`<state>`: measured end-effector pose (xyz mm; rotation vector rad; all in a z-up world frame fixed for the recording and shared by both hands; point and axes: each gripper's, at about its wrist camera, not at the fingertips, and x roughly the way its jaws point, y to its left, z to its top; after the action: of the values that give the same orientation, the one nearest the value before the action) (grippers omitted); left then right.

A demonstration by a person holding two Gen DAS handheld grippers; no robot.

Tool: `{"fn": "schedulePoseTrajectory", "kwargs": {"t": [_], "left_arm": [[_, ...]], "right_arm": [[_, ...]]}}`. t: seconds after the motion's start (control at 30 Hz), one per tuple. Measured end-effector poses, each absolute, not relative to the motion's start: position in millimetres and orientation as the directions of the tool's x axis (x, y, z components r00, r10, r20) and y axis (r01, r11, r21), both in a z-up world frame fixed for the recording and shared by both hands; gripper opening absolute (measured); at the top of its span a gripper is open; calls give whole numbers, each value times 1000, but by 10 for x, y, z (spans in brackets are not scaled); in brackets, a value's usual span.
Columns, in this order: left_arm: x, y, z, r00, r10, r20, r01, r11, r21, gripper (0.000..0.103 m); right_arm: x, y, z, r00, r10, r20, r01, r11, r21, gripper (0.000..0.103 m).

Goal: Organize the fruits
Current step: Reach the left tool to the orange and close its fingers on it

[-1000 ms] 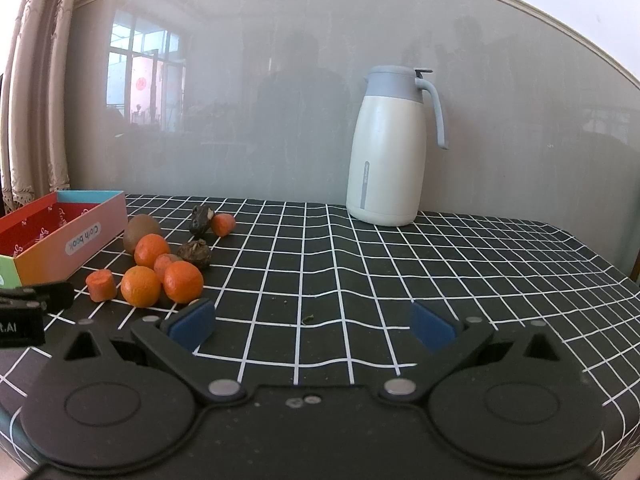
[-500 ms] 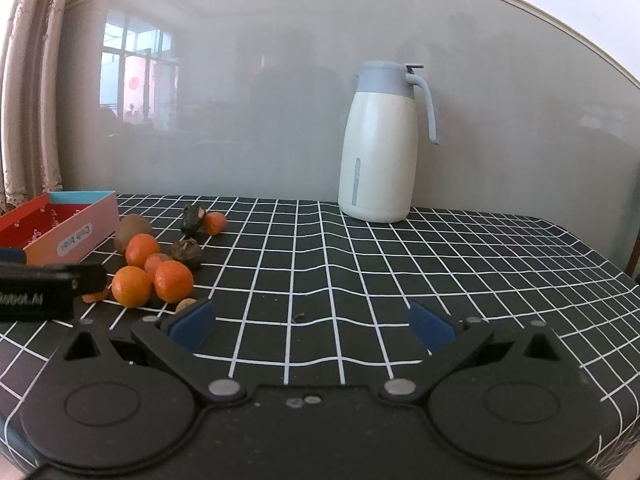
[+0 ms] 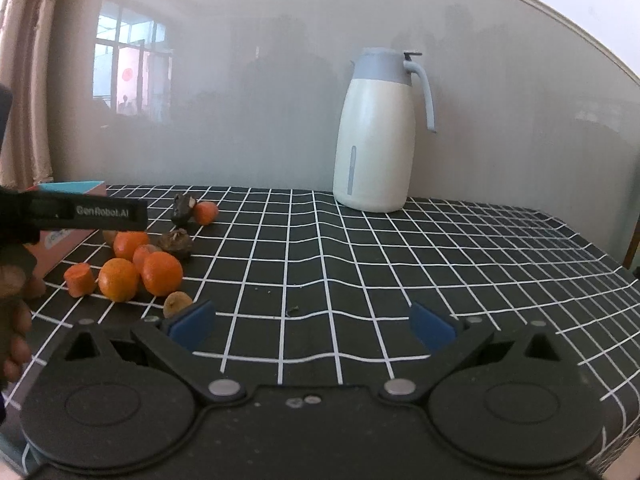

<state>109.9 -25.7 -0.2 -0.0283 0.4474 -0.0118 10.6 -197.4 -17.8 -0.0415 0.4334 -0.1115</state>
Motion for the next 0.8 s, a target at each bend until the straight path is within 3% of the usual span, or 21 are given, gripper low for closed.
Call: {"fn": "schedulePoseTrajectory", "kwargs": {"t": [0.23, 0.6, 0.67, 0.7, 0.8], "left_arm": [[1332, -398, -138, 886, -19, -464, 15, 1000, -13, 103], [1577, -452, -238, 858, -1, -514, 0, 1000, -2, 101], [1631, -411, -261, 844, -15, -537, 0, 1000, -29, 64], [1637, -388, -257, 846, -35, -532, 11, 999, -48, 60], [1635, -402, -257, 850, -31, -526, 17, 999, -32, 58]], "right_arm": [[511, -2095, -241, 882, -209, -422, 217, 976, -31, 103], [891, -2195, -224, 876, -233, -422, 258, 966, 2, 103], [910, -2210, -203, 878, -234, -418, 261, 965, 7, 103], [933, -2215, -200, 877, -232, -422, 260, 966, 10, 103], [962, -2228, -207, 872, -235, -429, 265, 964, 10, 103]]}}
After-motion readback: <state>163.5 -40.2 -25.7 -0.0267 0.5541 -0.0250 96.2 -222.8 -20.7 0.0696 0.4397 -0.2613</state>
